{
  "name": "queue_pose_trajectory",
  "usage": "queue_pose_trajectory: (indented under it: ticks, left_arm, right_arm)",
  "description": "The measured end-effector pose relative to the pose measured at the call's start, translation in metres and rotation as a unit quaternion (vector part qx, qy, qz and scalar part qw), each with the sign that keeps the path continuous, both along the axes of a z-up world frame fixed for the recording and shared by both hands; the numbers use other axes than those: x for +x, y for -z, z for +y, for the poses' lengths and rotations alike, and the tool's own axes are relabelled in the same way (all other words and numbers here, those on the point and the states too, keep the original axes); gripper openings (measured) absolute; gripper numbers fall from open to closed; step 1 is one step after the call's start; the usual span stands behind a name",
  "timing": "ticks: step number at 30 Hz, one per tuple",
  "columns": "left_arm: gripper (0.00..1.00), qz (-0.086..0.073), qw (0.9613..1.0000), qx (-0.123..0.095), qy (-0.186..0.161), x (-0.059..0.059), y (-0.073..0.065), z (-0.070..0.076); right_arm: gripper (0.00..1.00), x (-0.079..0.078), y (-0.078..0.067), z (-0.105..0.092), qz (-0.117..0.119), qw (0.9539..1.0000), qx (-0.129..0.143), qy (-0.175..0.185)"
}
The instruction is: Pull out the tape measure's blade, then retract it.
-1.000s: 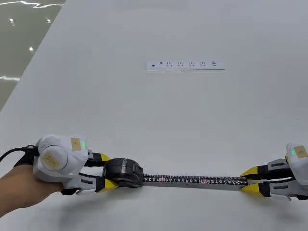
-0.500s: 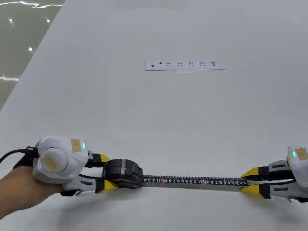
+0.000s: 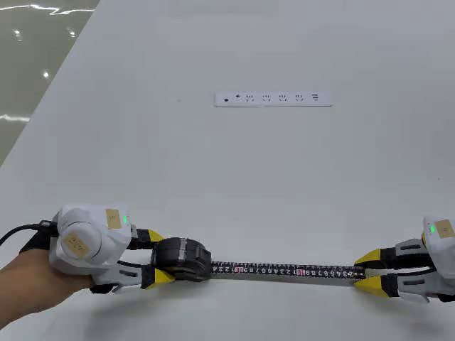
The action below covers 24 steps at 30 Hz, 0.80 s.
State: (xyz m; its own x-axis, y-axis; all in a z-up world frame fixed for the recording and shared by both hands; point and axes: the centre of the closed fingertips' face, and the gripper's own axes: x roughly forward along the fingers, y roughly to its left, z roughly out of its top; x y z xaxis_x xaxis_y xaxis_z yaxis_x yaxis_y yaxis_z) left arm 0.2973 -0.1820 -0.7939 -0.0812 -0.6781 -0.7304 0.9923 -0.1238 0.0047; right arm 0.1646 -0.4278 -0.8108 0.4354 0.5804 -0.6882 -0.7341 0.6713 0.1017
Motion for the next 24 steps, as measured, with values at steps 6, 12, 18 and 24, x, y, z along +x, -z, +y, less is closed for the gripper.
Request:
queue_pose_trajectory:
  ticks: [6,12,18,24]
  left_arm:
    - [0.31,0.001,1.0000,-0.001,-0.003,0.000,0.000,0.000]
    - [0.34,0.007,0.9999,-0.006,-0.011,-0.002,-0.002,0.001]
    - [0.36,0.017,0.9991,-0.016,-0.034,0.001,-0.007,0.001]
    - [0.38,0.027,0.9978,-0.023,-0.056,0.003,-0.012,0.004]
  right_arm:
    - [0.22,0.000,0.000,-0.002,-0.001,1.0000,-0.005,0.005]
    - [0.28,-0.001,-0.003,0.000,-0.004,0.9998,-0.004,0.018]
    - [0.31,-0.002,-0.006,0.003,0.003,0.9995,0.000,0.032]
    - [0.34,0.005,-0.017,0.005,-0.010,0.9983,0.006,0.056]
